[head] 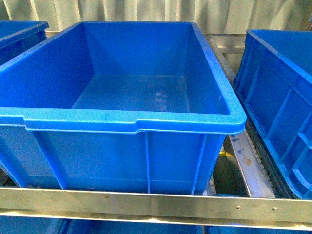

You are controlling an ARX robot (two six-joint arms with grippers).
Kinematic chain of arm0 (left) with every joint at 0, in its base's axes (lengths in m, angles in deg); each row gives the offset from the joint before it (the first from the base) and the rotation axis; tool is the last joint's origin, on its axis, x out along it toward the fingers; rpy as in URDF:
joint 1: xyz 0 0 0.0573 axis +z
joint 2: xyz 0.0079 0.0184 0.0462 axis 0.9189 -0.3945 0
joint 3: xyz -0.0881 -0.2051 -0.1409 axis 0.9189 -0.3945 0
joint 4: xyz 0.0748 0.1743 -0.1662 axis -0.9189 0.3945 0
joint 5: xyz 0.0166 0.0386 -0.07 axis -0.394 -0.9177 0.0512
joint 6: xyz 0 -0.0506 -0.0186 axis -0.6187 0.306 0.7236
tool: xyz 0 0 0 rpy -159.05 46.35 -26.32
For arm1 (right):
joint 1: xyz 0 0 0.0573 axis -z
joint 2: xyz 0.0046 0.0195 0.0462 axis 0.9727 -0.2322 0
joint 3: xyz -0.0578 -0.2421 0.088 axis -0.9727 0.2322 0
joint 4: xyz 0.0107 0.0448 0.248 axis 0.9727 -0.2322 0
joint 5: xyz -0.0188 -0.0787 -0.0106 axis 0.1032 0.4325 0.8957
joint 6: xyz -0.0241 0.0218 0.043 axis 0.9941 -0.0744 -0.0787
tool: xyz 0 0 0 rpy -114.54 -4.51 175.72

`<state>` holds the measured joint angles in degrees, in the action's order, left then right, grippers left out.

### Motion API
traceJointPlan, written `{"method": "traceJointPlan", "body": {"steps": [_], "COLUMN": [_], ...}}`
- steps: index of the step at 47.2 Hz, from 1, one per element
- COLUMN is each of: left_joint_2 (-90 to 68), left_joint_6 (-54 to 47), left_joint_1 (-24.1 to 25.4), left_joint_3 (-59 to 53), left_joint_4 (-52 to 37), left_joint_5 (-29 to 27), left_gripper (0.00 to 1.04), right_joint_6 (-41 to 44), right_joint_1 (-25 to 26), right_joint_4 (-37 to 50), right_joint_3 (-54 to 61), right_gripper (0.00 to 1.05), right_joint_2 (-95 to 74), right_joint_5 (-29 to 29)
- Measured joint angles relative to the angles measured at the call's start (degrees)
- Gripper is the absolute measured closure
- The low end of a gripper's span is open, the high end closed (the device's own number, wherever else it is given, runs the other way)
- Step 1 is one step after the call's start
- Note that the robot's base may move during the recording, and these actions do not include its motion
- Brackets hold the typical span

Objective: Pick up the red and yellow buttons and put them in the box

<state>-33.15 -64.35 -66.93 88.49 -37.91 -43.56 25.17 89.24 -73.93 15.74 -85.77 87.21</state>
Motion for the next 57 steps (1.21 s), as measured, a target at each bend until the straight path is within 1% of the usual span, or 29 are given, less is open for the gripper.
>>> {"method": "traceJointPlan", "body": {"steps": [2, 9, 17, 18, 21, 25, 27, 28, 31, 36, 39, 40, 45, 50, 57], "left_joint_2": [0.00, 0.00, 0.00, 0.00, 0.00, 0.00, 0.00, 0.00, 0.00, 0.00, 0.00, 0.00, 0.00, 0.00, 0.00], "left_joint_6": [0.00, 0.00, 0.00, 0.00, 0.00, 0.00, 0.00, 0.00, 0.00, 0.00, 0.00, 0.00, 0.00, 0.00, 0.00], "left_joint_1": [0.00, 0.00, 0.00, 0.00, 0.00, 0.00, 0.00, 0.00, 0.00, 0.00, 0.00, 0.00, 0.00, 0.00, 0.00], "left_joint_3": [0.00, 0.00, 0.00, 0.00, 0.00, 0.00, 0.00, 0.00, 0.00, 0.00, 0.00, 0.00, 0.00, 0.00, 0.00], "left_joint_4": [0.00, 0.00, 0.00, 0.00, -0.02, 0.00, 0.00, -0.02, 0.00, -0.02, 0.00, 0.00, 0.00, 0.00, 0.00], "left_joint_5": [0.00, 0.00, 0.00, 0.00, 0.00, 0.00, 0.00, 0.00, 0.00, 0.02, 0.00, 0.00, 0.00, 0.00, 0.00], "left_gripper": [0.08, 0.08, 0.08, 0.08, 0.08, 0.08, 0.08, 0.08, 0.08, 0.08, 0.08, 0.08, 0.08, 0.08, 0.08], "right_joint_6": [0.02, -1.88, -3.32, -3.63, -5.27, -6.95, -7.50, -7.67, -8.70, -9.25, -11.02, -11.34, -12.79, -13.33, -13.62], "right_joint_1": [-0.17, -1.36, -6.32, -7.43, -12.96, -23.26, -27.36, -28.37, -34.34, -41.29, -45.53, -46.21, -52.70, -56.70, -58.86], "right_joint_4": [-0.02, 1.88, 2.49, 2.16, -0.24, -2.27, -2.19, -2.01, -1.29, -0.42, -0.61, -0.48, 1.25, 2.62, 3.61], "right_joint_3": [1.40, 7.19, 17.64, 18.73, 24.70, 30.34, 31.47, 31.67, 32.50, 33.31, 33.97, 34.14, 35.58, 36.26, 36.63], "right_gripper": [0.01, 0.03, 0.03, 0.03, 0.03, 0.03, 0.03, 0.03, 0.03, 0.03, 0.03, 0.03, 0.03, 0.03, 0.03], "right_joint_2": [2.78, 13.90, 29.75, 31.39, 39.98, 49.29, 51.74, 52.26, 54.55, 56.04, 56.63, 56.67, 57.29, 58.07, 59.19], "right_joint_5": [-0.57, -0.42, 3.48, 4.09, 8.57, 17.38, 20.90, 21.75, 27.19, 33.81, 37.90, 38.47, 43.95, 46.21, 46.53]}}
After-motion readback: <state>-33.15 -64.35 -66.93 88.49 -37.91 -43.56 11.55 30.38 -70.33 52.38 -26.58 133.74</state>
